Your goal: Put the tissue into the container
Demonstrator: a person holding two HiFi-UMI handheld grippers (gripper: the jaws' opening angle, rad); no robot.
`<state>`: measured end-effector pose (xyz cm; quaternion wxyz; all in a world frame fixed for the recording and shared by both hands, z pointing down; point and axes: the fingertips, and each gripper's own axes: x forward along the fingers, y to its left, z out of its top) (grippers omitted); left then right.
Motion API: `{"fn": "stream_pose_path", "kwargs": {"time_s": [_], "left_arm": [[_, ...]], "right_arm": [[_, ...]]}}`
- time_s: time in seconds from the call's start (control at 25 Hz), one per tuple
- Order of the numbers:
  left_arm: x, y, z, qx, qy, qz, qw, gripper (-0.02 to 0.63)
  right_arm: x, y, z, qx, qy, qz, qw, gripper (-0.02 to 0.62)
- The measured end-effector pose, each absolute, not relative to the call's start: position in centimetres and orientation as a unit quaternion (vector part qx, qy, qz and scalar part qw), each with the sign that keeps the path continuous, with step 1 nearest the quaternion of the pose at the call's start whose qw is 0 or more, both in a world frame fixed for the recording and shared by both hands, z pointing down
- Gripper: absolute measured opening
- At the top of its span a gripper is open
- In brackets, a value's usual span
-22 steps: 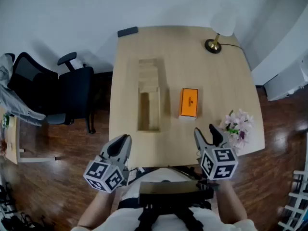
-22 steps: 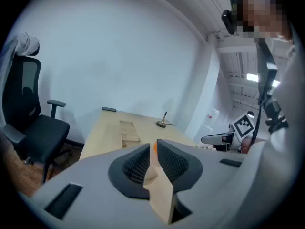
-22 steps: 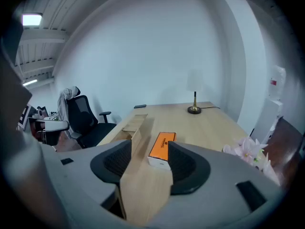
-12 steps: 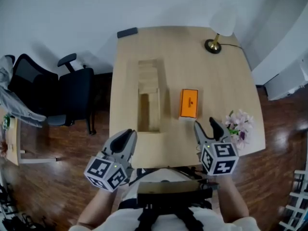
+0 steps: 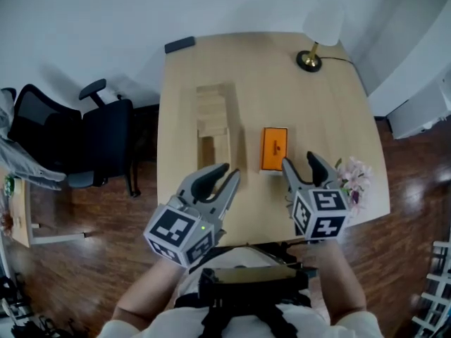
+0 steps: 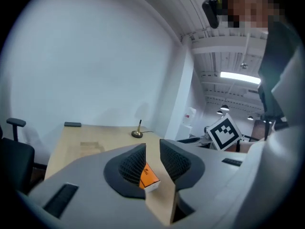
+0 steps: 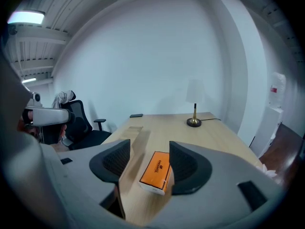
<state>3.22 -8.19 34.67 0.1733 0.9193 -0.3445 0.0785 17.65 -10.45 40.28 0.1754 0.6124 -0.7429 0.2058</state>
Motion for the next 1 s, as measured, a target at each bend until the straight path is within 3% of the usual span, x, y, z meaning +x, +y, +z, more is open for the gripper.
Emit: {"fn": "stream_pose_path", "kwargs": {"time_s": [0.36, 0.56, 0.72, 1.0], "left_arm": [[9.3, -12.4, 41.0, 0.920, -0.304, 0.132, 0.209, 0.150], [9.5, -14.4, 45.9, 0.906, -0.320, 0.150, 0.235, 0.150], [9.4, -15.0, 48.7, 0.893, -0.328, 0.161, 0.262, 0.150], [8.4, -15.6, 52.0, 0.873, -0.349, 0.192, 0.279, 0.150]], "right_arm": [[18.0, -14.5, 47.5, 0.616, -0.712, 0.237, 0.238, 0.319], [17.6, -15.9, 53.2, 0.613, -0.688, 0.282, 0.268, 0.354], [16.6, -16.6, 57.1, 0.607, -0.674, 0.305, 0.289, 0.457], [15.8, -16.7, 61.4, 0.591, -0.655, 0.322, 0.345, 0.477]]}}
